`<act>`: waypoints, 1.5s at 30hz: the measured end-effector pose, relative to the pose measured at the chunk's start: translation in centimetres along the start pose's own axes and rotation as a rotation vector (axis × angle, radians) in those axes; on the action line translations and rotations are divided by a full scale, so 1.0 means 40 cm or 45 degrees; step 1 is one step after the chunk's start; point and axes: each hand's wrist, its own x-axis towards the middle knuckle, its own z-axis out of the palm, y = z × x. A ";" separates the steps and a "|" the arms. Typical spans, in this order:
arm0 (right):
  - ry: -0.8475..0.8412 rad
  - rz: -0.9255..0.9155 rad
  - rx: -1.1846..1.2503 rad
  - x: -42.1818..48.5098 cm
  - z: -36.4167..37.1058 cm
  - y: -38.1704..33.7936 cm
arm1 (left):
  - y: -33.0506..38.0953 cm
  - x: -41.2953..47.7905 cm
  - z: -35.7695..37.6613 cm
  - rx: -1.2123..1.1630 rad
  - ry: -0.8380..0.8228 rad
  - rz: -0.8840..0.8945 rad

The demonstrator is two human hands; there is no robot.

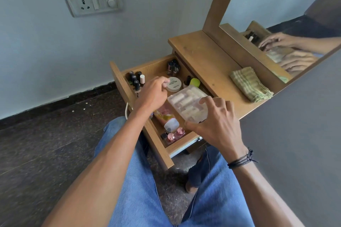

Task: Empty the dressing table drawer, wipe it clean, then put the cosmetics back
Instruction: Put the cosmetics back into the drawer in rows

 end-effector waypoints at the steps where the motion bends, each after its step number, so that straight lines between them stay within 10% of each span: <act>1: -0.009 0.008 -0.038 0.001 0.008 0.000 | -0.001 -0.002 0.000 0.012 -0.021 0.013; 10: -0.127 0.092 -0.168 0.024 0.059 0.000 | -0.008 -0.008 0.010 0.245 -0.320 0.088; 39: -0.406 0.073 -0.443 0.111 0.091 -0.043 | -0.010 -0.003 0.014 0.248 -0.344 0.068; 45: -0.199 0.087 -0.302 0.066 0.100 -0.020 | -0.017 0.003 0.017 0.185 -0.285 0.091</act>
